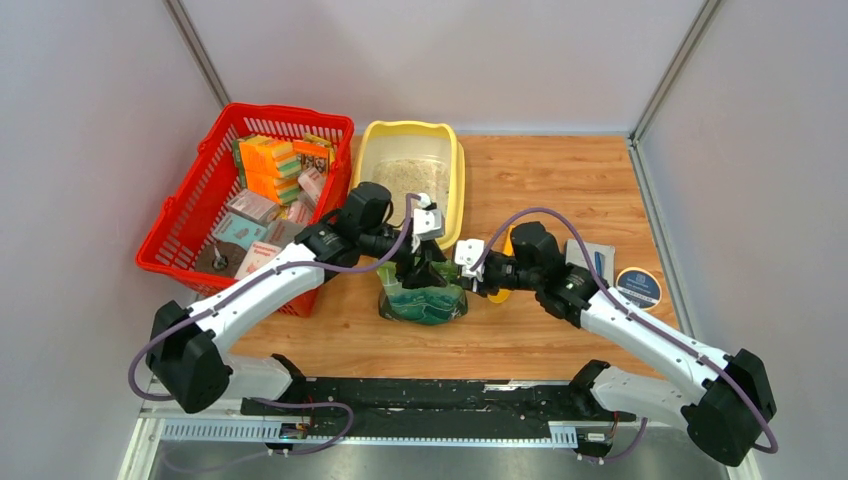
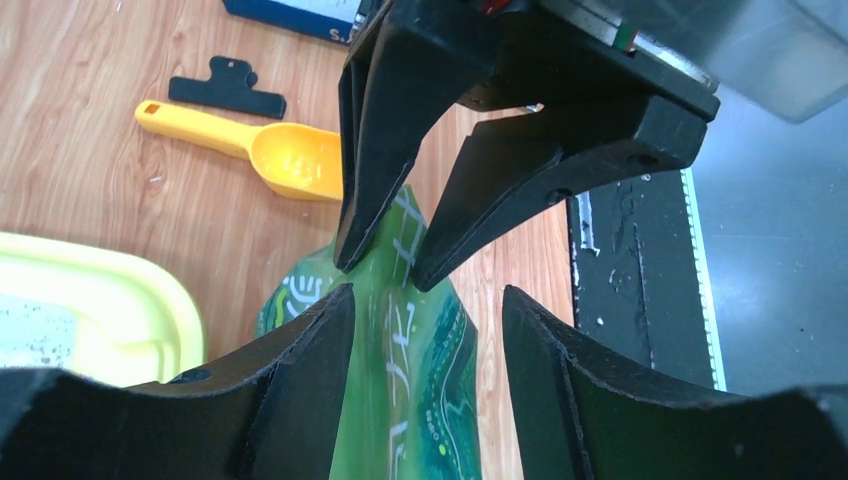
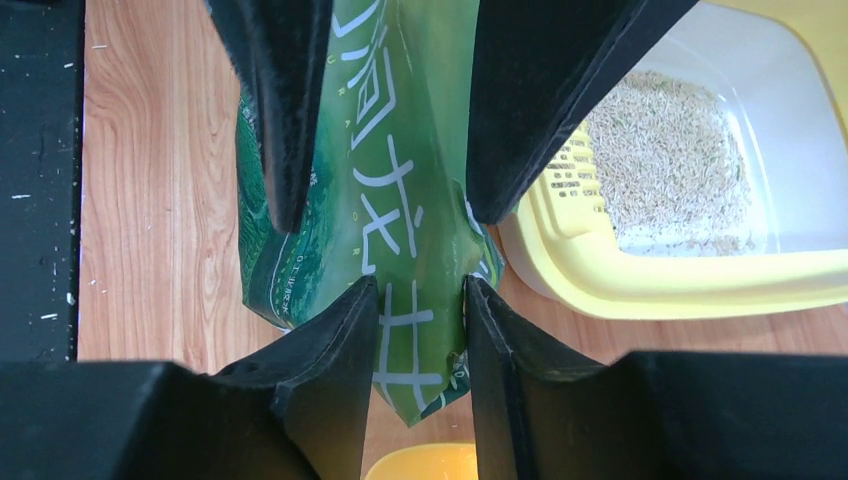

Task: Fill the litter box with clean litter

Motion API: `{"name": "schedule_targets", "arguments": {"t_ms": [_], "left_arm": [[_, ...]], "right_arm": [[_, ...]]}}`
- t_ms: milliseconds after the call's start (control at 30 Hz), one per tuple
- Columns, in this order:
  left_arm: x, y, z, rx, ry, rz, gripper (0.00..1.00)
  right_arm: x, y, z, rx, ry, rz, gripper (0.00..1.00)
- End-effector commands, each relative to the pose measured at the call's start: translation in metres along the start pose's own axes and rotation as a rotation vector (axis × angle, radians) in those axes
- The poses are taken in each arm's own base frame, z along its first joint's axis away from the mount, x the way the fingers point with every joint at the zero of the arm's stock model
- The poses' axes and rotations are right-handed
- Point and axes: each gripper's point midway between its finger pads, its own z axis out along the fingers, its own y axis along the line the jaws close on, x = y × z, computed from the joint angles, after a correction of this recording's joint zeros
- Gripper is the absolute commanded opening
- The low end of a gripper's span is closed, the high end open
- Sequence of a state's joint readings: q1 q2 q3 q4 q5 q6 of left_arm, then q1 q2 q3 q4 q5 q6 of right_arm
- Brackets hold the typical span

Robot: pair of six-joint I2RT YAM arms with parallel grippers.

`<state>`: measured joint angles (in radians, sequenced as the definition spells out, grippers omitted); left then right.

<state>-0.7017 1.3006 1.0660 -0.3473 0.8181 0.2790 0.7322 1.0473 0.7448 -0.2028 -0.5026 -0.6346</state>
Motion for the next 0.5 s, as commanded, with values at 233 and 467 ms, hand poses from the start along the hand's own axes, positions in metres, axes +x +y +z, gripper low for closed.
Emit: {"name": "schedule_targets", "arguments": {"t_ms": [233, 467], "left_arm": [[-0.006, 0.017, 0.032, 0.042, -0.05, 0.091, 0.62], [0.002, 0.021, 0.043, 0.078, -0.039, 0.076, 0.54]], "right_arm": [[-0.004, -0.005, -0.016, 0.076, 0.036, 0.153, 0.39], [0.002, -0.009, -0.023, 0.114, 0.066, 0.219, 0.4]]}}
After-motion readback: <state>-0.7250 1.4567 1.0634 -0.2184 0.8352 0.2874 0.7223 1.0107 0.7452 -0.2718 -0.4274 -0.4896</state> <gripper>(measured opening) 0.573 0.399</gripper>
